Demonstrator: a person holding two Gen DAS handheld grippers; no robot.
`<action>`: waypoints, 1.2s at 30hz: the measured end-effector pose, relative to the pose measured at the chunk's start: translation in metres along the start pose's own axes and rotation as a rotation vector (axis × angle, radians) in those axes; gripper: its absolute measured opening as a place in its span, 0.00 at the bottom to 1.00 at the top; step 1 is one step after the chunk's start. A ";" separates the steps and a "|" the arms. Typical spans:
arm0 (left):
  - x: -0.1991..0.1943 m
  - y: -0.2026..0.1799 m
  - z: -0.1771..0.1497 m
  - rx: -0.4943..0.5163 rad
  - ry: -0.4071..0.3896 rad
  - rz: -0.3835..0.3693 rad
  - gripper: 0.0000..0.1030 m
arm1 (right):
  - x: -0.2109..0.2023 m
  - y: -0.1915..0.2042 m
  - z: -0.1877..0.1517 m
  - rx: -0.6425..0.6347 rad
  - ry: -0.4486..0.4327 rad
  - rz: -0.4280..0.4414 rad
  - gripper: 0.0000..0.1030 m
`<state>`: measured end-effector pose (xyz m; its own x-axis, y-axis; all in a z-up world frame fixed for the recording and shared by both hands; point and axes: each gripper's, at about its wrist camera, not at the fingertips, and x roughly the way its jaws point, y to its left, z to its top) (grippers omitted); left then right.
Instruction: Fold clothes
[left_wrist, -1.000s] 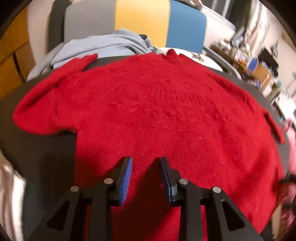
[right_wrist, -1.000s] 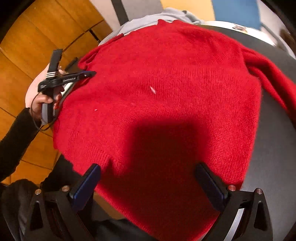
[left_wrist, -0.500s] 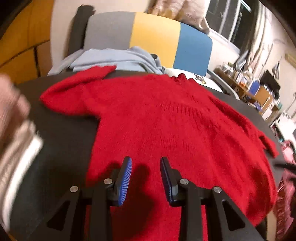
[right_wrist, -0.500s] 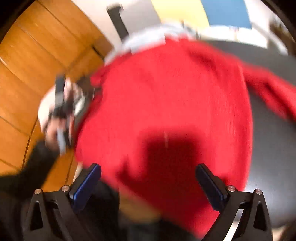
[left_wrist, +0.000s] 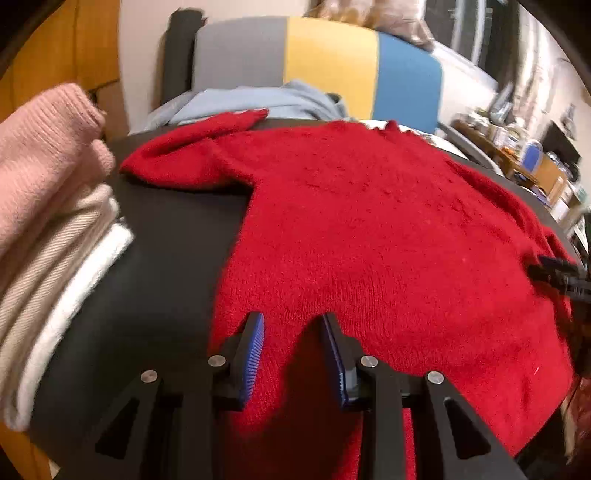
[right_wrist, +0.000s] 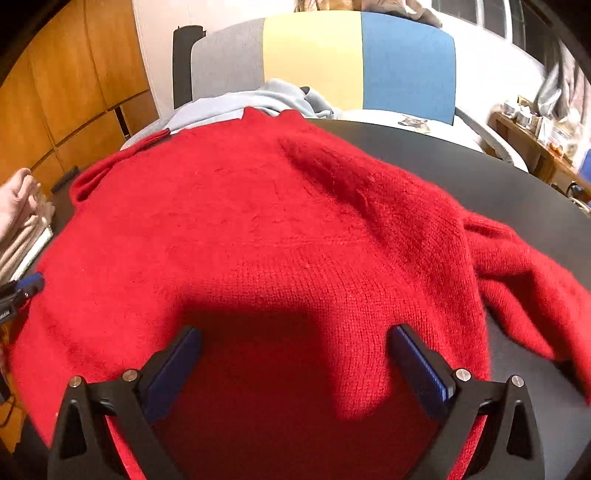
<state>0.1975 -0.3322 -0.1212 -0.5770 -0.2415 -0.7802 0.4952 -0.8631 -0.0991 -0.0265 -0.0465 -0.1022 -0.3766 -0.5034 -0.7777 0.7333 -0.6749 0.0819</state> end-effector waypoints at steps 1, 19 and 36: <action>-0.011 -0.004 -0.001 -0.009 -0.032 -0.021 0.30 | -0.001 -0.001 -0.001 0.002 0.002 0.003 1.00; -0.024 -0.095 -0.009 0.135 -0.024 -0.178 0.34 | -0.033 -0.035 -0.037 0.207 -0.140 0.321 1.00; 0.023 -0.239 0.053 0.462 -0.040 -0.342 0.36 | -0.152 -0.338 -0.091 1.072 -0.189 0.032 1.00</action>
<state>0.0314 -0.1549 -0.0830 -0.6833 0.0761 -0.7262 -0.0533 -0.9971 -0.0544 -0.1658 0.3075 -0.0688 -0.5140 -0.5424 -0.6645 -0.0963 -0.7333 0.6730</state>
